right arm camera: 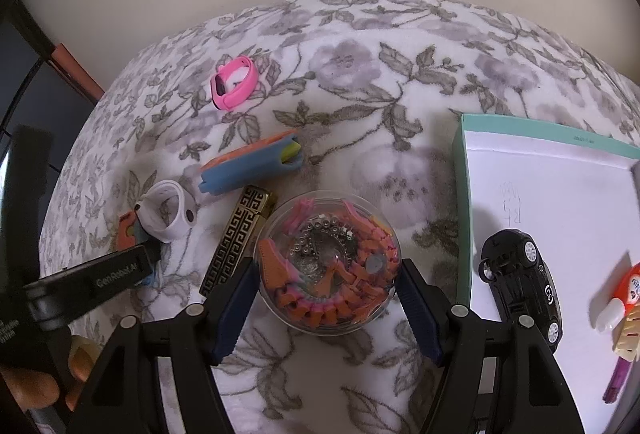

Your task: Organize rigid objects

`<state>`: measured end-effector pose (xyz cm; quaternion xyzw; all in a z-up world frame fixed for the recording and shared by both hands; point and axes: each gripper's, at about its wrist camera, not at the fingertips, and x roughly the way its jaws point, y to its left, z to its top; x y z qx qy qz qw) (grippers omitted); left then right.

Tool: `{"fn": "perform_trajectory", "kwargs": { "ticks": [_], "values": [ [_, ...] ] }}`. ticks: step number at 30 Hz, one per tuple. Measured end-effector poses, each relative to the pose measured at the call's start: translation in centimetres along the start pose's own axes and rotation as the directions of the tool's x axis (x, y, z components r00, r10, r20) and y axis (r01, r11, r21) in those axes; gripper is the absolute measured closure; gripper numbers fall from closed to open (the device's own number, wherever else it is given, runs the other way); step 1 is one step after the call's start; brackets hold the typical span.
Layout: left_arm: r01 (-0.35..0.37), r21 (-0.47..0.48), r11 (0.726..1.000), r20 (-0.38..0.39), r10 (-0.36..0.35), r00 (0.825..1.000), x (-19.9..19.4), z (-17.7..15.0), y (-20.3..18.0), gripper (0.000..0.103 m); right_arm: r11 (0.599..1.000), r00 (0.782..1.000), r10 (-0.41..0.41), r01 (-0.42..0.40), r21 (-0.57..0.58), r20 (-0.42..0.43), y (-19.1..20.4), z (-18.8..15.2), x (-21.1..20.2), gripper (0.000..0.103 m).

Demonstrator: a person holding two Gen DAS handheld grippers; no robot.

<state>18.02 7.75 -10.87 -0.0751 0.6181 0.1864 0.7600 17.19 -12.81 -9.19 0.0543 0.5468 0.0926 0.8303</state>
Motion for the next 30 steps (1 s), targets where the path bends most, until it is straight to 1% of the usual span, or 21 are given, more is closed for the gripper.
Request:
{"fn": "perform_trajectory", "kwargs": {
  "ticks": [6, 10, 13, 18, 22, 25, 30],
  "values": [
    [-0.013, 0.010, 1.000, 0.007, 0.013, 1.000, 0.4, -0.1, 0.4, 0.058, 1.000, 1.000, -0.005, 0.005, -0.013, 0.002, 0.0, 0.0, 0.1, 0.031],
    [0.009, -0.009, 1.000, -0.021, -0.009, 1.000, -0.5, 0.2, -0.6, 0.059, 1.000, 1.000, -0.007, 0.007, -0.015, 0.001, 0.0, 0.0, -0.2, 0.031],
    [0.027, -0.021, 0.999, -0.024, -0.027, 0.999, -1.1, 0.6, -0.1, 0.059, 0.999, 1.000, 0.006, -0.005, -0.031, 0.025, 0.3, 0.4, -1.1, 0.031],
    [0.055, -0.044, 0.998, 0.016, -0.055, 0.998, -3.4, 1.3, 0.5, 0.059, 1.000, 0.998, 0.011, -0.009, -0.025, 0.063, 0.2, 0.9, -2.7, 0.031],
    [0.090, -0.054, 0.994, 0.081, -0.085, 0.993, -6.3, 1.9, 0.7, 0.059, 1.000, 0.994, -0.010, 0.013, -0.021, 0.110, -0.3, 1.5, -4.4, 0.031],
    [0.132, -0.037, 0.991, 0.132, -0.126, 0.983, -8.7, 2.0, 0.3, 0.059, 0.999, 0.990, -0.033, 0.035, -0.012, 0.138, -1.1, 1.9, -5.7, 0.031],
    [0.183, 0.025, 0.983, 0.169, -0.185, 0.968, -11.0, 1.5, -1.6, 0.059, 0.997, 0.986, -0.069, 0.063, 0.041, 0.149, -3.9, 2.2, -6.7, 0.031]
  ]
}}
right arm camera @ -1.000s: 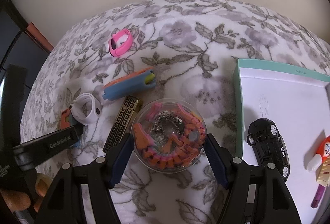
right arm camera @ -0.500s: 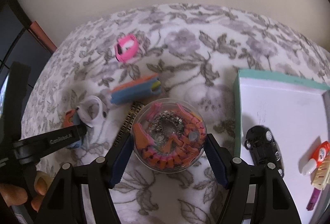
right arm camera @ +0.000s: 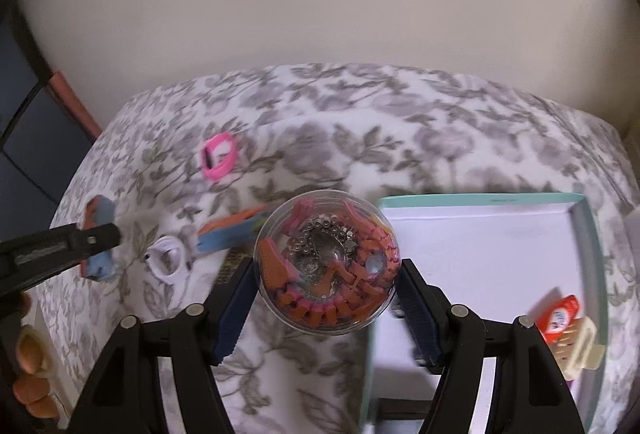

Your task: Organize rigid objects

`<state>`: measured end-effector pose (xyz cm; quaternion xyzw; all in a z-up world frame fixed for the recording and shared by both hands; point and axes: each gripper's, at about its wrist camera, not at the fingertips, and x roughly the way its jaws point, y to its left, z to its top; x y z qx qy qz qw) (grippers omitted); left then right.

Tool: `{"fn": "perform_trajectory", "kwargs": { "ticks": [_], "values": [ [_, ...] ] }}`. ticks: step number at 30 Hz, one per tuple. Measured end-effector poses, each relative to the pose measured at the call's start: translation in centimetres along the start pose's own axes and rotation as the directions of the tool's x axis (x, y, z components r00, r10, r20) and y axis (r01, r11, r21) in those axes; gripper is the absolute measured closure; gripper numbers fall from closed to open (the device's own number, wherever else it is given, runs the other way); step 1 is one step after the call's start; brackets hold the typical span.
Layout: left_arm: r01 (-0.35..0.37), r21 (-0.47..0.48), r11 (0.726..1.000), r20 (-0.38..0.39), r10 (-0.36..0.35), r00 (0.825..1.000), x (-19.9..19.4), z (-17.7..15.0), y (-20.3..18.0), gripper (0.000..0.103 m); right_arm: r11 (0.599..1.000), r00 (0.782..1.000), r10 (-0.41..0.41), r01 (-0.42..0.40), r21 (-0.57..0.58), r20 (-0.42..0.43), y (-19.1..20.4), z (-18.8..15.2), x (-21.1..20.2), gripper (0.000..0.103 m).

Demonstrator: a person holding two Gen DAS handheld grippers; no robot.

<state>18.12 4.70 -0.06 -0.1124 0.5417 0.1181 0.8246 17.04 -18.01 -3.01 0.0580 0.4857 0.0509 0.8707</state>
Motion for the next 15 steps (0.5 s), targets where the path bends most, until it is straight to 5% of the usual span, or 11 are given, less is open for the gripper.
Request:
{"fn": "perform_trajectory", "kwargs": {
  "ticks": [15],
  "values": [
    [0.079, 0.215, 0.973, -0.043, -0.071, 0.997, -0.3, -3.4, -9.1, 0.059, 0.968, 0.996, -0.087, 0.082, 0.237, 0.010, -11.3, 0.4, -2.6, 0.031]
  ]
}}
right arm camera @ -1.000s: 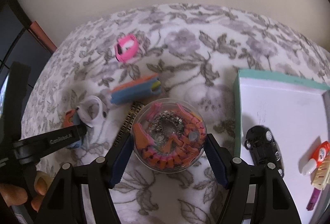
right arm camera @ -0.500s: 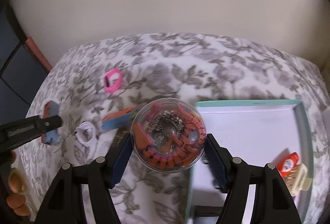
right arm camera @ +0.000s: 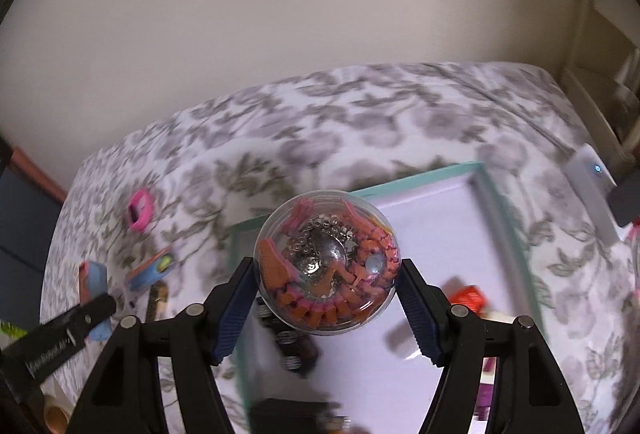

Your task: Organize rigid objects

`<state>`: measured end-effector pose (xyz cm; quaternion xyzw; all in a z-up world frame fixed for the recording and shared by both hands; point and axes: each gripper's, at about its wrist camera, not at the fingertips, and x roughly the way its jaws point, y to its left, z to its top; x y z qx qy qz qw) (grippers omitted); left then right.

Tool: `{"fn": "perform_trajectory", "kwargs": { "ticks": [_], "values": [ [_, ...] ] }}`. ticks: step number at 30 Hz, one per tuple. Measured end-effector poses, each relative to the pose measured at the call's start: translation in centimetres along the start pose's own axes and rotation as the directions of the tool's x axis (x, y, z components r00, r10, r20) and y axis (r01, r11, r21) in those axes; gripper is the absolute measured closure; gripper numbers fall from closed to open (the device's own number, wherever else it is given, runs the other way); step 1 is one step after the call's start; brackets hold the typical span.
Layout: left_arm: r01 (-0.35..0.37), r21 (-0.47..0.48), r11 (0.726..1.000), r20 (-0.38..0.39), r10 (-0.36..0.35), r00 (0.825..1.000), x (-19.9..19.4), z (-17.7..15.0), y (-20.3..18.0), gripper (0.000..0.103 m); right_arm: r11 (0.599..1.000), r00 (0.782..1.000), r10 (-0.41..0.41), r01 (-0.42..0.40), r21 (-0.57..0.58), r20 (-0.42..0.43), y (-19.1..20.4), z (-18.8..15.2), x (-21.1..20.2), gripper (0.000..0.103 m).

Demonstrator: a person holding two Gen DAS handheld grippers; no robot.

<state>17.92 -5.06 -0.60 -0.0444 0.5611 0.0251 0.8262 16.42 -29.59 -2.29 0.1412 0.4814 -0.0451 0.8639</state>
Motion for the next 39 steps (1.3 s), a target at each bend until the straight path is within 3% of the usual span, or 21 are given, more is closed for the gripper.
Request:
{"fn": "perform_trajectory", "kwargs": {
  "ticks": [8, 19, 26, 39],
  "values": [
    [0.055, 0.094, 0.994, -0.020, -0.053, 0.998, 0.2, -1.2, -5.9, 0.059, 0.995, 0.998, -0.062, 0.063, 0.072, -0.011, -4.3, 0.1, -0.2, 0.031],
    [0.134, 0.179, 0.975, -0.010, -0.135, 0.991, 1.9, -2.6, -13.4, 0.059, 0.989, 0.999, -0.040, 0.043, 0.145, -0.025, -8.2, 0.1, -0.2, 0.030],
    [0.144, 0.210, 0.967, -0.030, -0.141, 0.990, 3.7, -3.0, -15.0, 0.059, 0.987, 0.999, -0.034, 0.038, 0.156, -0.026, -8.8, 0.2, -0.4, 0.030],
    [0.129, 0.220, 0.967, -0.030, -0.126, 0.992, 4.3, -3.0, -14.7, 0.059, 0.993, 0.997, -0.038, 0.045, 0.106, -0.068, -7.3, -0.2, 1.0, 0.030]
  ]
}}
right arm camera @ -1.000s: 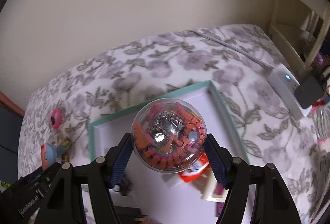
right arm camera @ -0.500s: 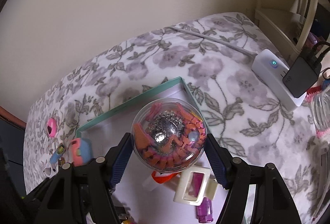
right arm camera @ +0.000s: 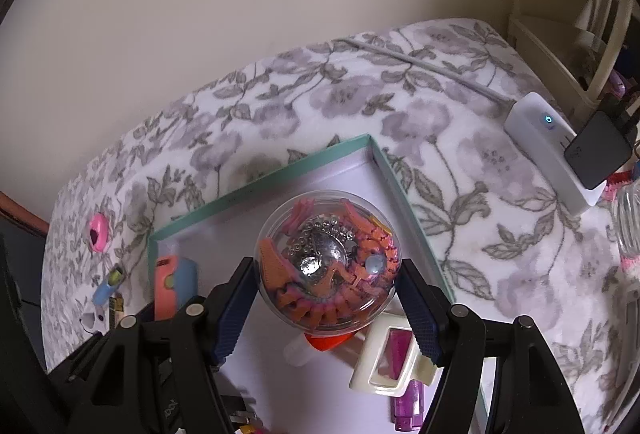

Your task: Organize rigid objects

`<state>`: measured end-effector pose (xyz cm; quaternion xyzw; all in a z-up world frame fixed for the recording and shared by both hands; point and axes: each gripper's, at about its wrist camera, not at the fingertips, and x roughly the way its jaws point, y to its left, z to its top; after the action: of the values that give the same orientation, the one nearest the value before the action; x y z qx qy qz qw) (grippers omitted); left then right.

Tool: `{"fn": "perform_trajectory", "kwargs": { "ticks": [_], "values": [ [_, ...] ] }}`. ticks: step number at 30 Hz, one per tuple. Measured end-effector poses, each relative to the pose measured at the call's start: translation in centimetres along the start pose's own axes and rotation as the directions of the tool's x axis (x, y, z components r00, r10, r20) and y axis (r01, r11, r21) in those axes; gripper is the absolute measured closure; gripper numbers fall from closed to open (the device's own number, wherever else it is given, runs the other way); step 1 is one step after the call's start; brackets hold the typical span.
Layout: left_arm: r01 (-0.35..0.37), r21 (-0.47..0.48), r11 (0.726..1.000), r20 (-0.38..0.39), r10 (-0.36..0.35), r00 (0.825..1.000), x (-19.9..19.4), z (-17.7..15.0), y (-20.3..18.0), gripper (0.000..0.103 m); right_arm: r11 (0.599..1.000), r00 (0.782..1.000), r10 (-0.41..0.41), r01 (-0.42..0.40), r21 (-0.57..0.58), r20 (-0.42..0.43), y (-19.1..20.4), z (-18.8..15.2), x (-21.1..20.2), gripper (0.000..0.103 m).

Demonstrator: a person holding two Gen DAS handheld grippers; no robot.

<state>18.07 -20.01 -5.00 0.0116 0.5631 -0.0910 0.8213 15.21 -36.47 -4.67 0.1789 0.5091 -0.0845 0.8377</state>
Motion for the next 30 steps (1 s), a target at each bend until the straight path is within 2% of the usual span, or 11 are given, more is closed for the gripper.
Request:
{"fn": "perform_trajectory", "kwargs": {
  "ticks": [7, 16, 20, 24, 30],
  "values": [
    [-0.008, 0.014, 1.000, -0.002, 0.008, 1.000, 0.1, -0.2, -0.2, 0.059, 1.000, 1.000, -0.009, 0.009, -0.009, -0.021, 0.2, -0.2, 0.8, 0.030],
    [-0.024, 0.029, 0.999, 0.008, 0.024, 1.000, 0.0, -0.3, -0.3, 0.059, 1.000, 1.000, -0.012, 0.012, -0.008, -0.007, 0.3, 0.0, 0.3, 0.030],
    [-0.025, 0.034, 0.999, 0.018, 0.024, 1.000, -0.5, -0.2, -0.2, 0.053, 1.000, 1.000, -0.006, 0.006, 0.003, -0.005, 0.1, 0.0, 0.2, 0.030],
    [-0.038, 0.041, 0.998, 0.028, 0.037, 0.999, -0.9, -0.1, -0.2, 0.050, 1.000, 1.000, 0.013, -0.013, 0.010, 0.010, 0.1, 0.3, -0.3, 0.025],
    [-0.046, 0.034, 0.998, 0.045, 0.045, 0.998, -1.8, 0.3, 0.0, 0.049, 1.000, 0.998, 0.016, -0.016, -0.004, 0.057, 0.4, 0.8, -2.2, 0.025]
  ]
}}
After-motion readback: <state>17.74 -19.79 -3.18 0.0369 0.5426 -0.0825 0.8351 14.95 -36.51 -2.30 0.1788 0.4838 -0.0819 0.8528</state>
